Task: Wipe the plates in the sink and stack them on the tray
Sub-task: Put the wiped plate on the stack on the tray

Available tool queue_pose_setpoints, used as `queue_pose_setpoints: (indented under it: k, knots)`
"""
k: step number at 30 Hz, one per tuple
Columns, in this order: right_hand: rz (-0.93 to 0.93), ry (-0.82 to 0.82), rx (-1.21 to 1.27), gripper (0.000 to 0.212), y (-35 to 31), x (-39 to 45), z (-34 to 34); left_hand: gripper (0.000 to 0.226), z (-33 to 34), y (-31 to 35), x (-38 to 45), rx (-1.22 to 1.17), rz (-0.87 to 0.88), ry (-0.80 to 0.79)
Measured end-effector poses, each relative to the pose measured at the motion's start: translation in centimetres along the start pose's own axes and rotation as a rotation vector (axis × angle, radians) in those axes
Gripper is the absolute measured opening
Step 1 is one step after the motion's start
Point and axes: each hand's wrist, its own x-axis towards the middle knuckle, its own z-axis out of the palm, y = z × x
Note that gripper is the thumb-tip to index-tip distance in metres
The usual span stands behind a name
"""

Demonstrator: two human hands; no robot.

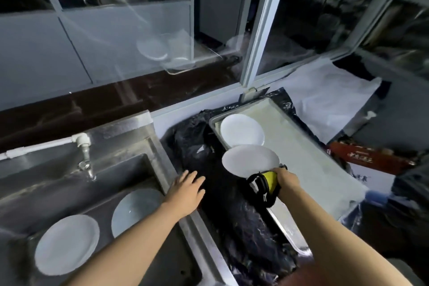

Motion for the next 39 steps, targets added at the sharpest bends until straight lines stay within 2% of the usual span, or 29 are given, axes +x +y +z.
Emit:
queue_pose_setpoints:
  k: [3, 5, 10, 13, 22, 26, 29, 35, 39]
  knots:
    - [0.046, 0.001, 0.031, 0.032, -0.7, 3.8, -2.4, 0.055, 0.0, 3.2, 2.9, 0.022, -0.003, -0.021]
    - [0.077, -0.001, 0.073, 0.036, -0.9, 5.5, -3.8, 0.055, -0.1, 5.0, 4.6, 0.050, 0.005, -0.032]
    - [0.096, -0.034, 0.169, 0.030, -1.6, 7.5, -6.3, 0.055, -0.4, 8.6, 8.2, 0.093, 0.032, -0.046]
    - [0.073, -0.082, 0.183, 0.035, -2.4, 8.4, -6.4, 0.055, -0.5, 9.9, 9.8, 0.105, 0.044, -0.046]
    - [0.105, -0.154, 0.132, 0.025, -5.3, 12.4, -0.7, 0.052, -0.8, 9.6, 12.1, -0.007, -0.025, 0.026]
    - [0.130, -0.136, 0.002, 0.034, -5.8, 14.2, 2.2, 0.049, -1.0, 8.0, 12.2, -0.059, -0.078, 0.069]
    - [0.123, -0.083, -0.179, 0.033, -6.5, 15.1, 4.4, 0.046, -0.7, 6.5, 12.2, -0.101, -0.121, 0.105]
    - [-0.029, -0.036, -0.629, 0.029, -7.7, 16.0, 6.9, 0.040, 1.0, 4.3, 12.0, -0.205, -0.148, 0.154]
    - [-0.074, -0.040, -0.734, 0.035, -7.4, 15.9, 7.1, 0.041, 1.5, 3.5, 11.9, -0.221, -0.153, 0.132]
